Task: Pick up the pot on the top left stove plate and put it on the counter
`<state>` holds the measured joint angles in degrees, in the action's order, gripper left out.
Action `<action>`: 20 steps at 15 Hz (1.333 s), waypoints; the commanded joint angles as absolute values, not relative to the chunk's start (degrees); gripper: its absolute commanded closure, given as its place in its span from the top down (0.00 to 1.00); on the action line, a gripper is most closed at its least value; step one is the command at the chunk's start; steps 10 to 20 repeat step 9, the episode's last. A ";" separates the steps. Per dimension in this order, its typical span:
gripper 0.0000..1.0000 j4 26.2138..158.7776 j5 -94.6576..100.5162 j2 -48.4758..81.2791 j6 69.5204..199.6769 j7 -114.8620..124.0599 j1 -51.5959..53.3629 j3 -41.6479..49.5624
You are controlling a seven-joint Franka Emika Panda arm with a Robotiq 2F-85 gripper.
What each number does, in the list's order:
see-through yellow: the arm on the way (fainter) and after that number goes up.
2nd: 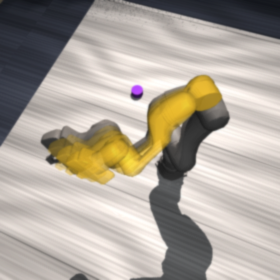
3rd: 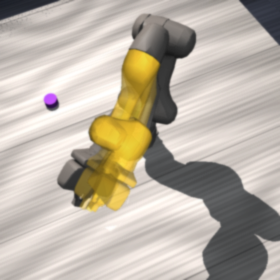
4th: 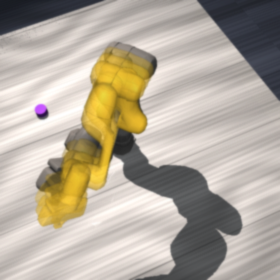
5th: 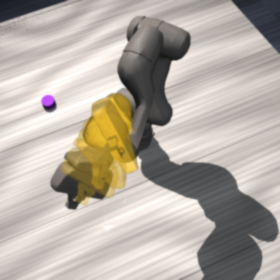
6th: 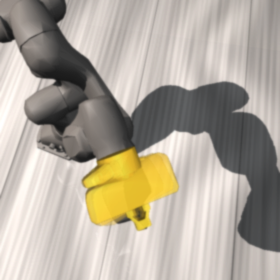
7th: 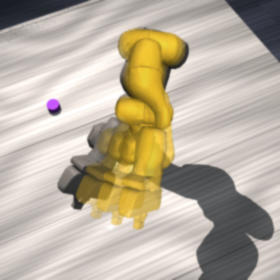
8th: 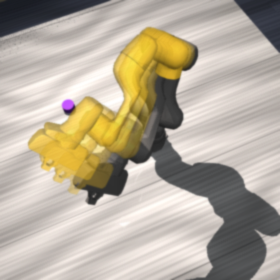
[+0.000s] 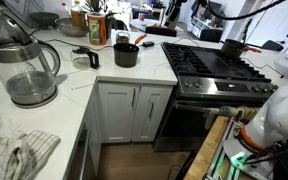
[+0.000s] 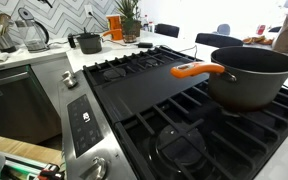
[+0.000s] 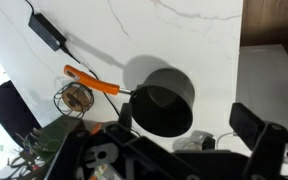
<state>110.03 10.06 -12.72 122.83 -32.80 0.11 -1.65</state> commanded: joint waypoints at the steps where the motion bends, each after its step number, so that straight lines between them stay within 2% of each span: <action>1: 1.00 110.88 11.34 -13.61 122.07 -29.44 1.15 -0.67; 20: 1.00 112.89 12.60 -15.23 121.42 -24.83 1.00 -0.81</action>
